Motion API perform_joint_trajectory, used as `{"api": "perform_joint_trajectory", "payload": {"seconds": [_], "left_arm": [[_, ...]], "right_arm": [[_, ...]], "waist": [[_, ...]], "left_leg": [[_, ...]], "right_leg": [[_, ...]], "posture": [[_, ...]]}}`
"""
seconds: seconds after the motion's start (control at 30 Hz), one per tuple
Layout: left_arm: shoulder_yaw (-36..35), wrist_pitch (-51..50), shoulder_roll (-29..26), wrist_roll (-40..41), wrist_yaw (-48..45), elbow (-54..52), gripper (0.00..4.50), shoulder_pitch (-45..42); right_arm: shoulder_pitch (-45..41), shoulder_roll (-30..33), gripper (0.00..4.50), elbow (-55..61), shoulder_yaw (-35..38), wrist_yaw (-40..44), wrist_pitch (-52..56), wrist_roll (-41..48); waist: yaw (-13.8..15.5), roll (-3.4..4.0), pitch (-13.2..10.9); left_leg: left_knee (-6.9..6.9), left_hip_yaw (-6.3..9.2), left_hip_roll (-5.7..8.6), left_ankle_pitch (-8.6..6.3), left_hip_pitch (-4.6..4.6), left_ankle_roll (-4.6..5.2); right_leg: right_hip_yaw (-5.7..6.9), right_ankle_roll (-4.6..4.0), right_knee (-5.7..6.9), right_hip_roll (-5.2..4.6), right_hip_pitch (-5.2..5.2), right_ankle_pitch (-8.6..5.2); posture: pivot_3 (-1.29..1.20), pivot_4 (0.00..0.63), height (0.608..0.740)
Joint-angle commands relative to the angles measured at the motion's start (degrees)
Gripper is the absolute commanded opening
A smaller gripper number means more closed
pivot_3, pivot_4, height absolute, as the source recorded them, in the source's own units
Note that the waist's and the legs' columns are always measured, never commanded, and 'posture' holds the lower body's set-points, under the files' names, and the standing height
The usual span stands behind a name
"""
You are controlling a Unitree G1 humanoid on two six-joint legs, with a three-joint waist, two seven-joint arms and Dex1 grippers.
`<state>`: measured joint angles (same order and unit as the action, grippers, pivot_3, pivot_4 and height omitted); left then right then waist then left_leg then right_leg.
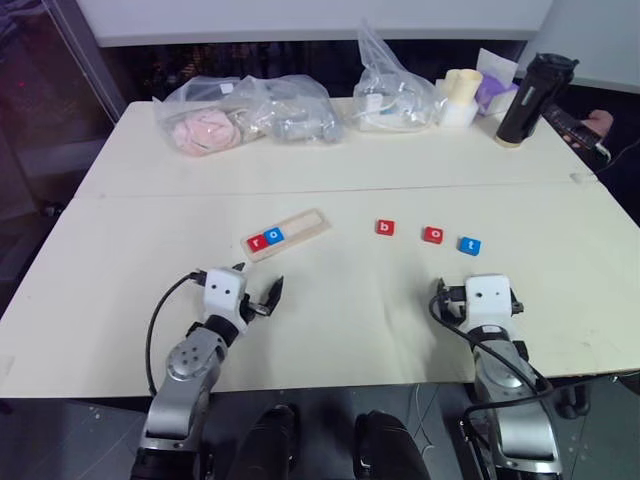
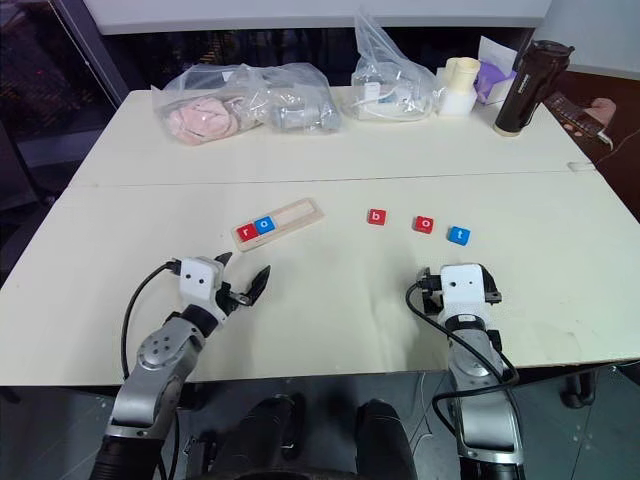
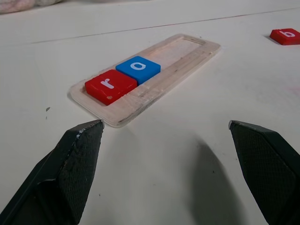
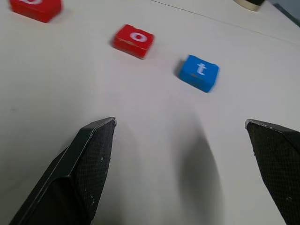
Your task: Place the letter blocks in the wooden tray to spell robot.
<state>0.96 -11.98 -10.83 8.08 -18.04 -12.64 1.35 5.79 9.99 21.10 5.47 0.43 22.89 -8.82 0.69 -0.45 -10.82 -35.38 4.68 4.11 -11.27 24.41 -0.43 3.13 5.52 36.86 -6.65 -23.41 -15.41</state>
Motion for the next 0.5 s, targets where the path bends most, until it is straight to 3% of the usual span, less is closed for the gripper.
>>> {"api": "perform_joint_trajectory", "payload": {"seconds": [0.03,0.5], "left_arm": [[-1.06,0.09,-0.34,1.32,-0.17,-3.16,4.5,-0.61],[-1.45,0.55,-1.21,3.19,-1.14,-3.36,4.5,0.36]], "right_arm": [[-0.31,0.09,4.48,2.45,-0.97,0.68,-0.01,-0.08],[-0.23,0.15,4.48,3.32,-1.2,1.42,0.39,-0.09]], "waist": [[0.02,0.0,0.0],[0.06,0.01,0.0]], "left_leg": [[0.0,0.0,0.0,0.0,0.0,0.01],[0.01,0.0,0.01,0.04,0.01,0.08]], "right_leg": [[0.0,0.0,0.0,0.0,0.0,0.0],[0.0,0.0,0.0,-0.01,-0.01,0.0]], "posture": [[0.0,0.15,0.725],[0.0,0.15,0.725]]}}
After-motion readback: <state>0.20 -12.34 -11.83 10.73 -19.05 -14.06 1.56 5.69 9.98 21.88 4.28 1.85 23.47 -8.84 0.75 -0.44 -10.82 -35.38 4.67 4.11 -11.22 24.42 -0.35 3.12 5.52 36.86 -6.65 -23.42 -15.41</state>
